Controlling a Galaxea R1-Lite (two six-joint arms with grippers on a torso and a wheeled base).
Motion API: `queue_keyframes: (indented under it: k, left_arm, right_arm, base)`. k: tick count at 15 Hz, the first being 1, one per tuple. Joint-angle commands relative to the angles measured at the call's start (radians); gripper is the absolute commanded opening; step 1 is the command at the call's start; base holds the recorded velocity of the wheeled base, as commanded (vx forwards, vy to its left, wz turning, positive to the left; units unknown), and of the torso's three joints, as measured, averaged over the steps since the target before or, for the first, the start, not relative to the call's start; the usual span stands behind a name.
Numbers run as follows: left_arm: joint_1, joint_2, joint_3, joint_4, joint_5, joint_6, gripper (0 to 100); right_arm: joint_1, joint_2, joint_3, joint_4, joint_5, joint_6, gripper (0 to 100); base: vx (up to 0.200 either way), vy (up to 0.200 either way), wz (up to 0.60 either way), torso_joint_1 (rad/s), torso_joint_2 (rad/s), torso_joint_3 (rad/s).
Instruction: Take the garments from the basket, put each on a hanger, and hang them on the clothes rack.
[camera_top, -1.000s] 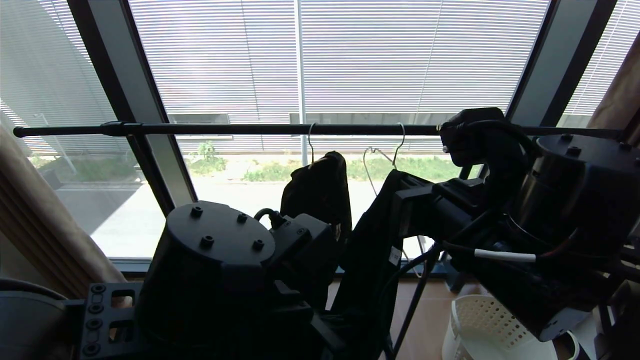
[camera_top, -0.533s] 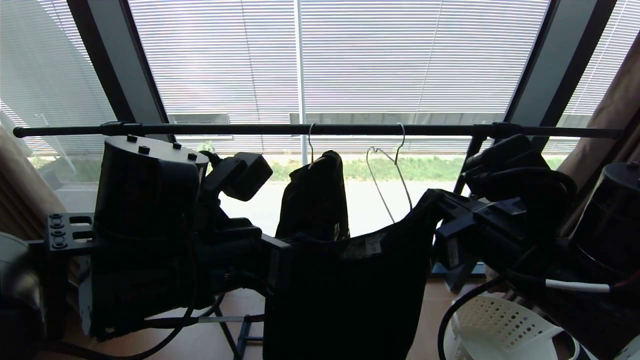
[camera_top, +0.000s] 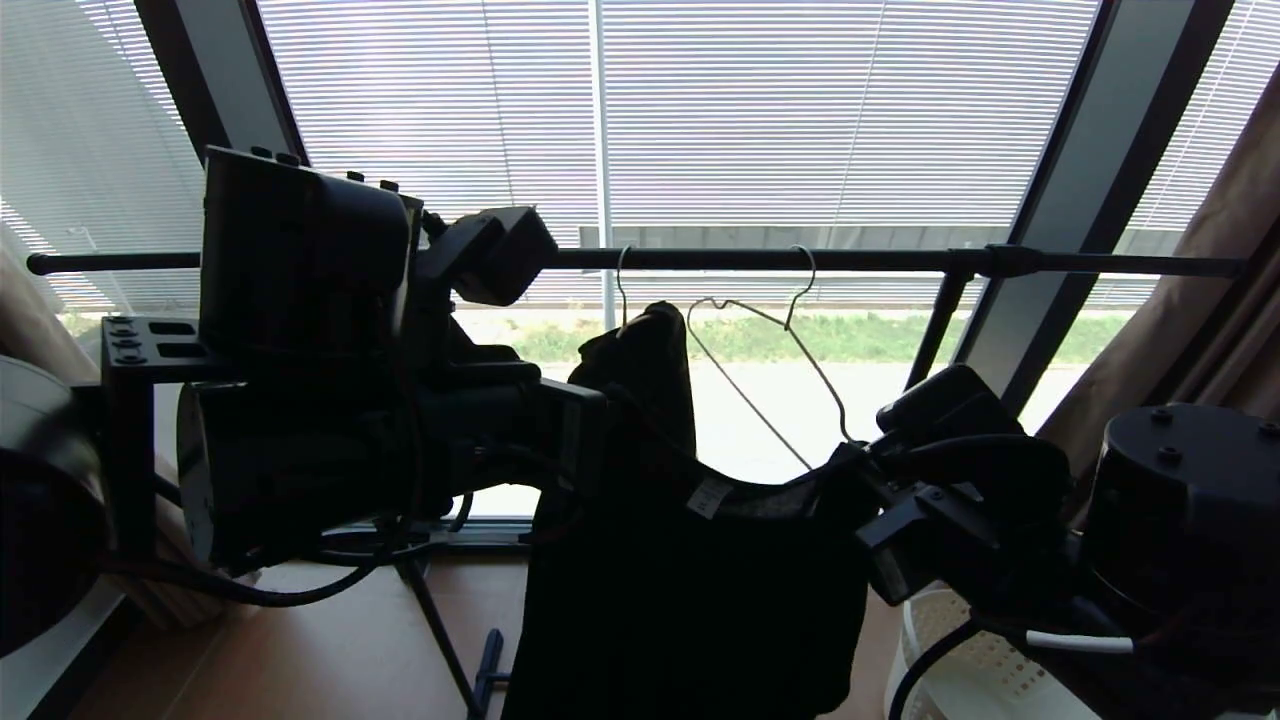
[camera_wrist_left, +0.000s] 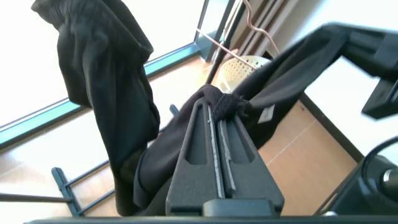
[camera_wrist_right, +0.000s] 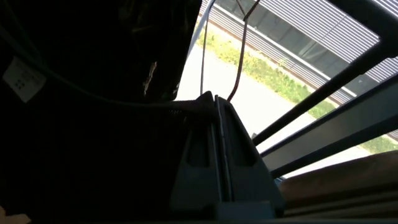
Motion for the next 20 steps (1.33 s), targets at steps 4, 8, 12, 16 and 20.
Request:
queue_keyframes:
  k: [4,8,12,16,20]
  left_arm:
    - [-0.004,0.002,-0.038,0.014,0.005,-0.001,0]
    - [-0.004,0.002,-0.057,0.016,0.007,0.009,0]
    - [-0.004,0.002,-0.094,0.014,0.028,0.009,0]
    - [-0.005,-0.01,-0.106,0.014,0.042,0.009,0]
    - [-0.004,-0.011,-0.108,0.014,0.053,0.009,0]
  right_arm:
    - [0.004,0.022,0.015,-0.002,-0.002,0.001,100]
    - [0.004,0.018,0.039,-0.002,0.0,-0.006,100]
    - [0.004,-0.001,0.102,-0.007,0.067,-0.085,100]
    - [0.005,-0.018,0.125,-0.019,0.152,-0.114,100]
    - [0.004,-0.068,0.144,-0.017,0.254,-0.114,100]
  base:
    - [0.0,0.0,0.0,0.0,0.0,0.0]
    - [0.0,0.0,0.0,0.0,0.0,0.0]
    - [0.0,0.0,0.0,0.0,0.0,0.0]
    - [0.0,0.0,0.0,0.0,0.0,0.0]
    - [0.0,0.0,0.0,0.0,0.0,0.0]
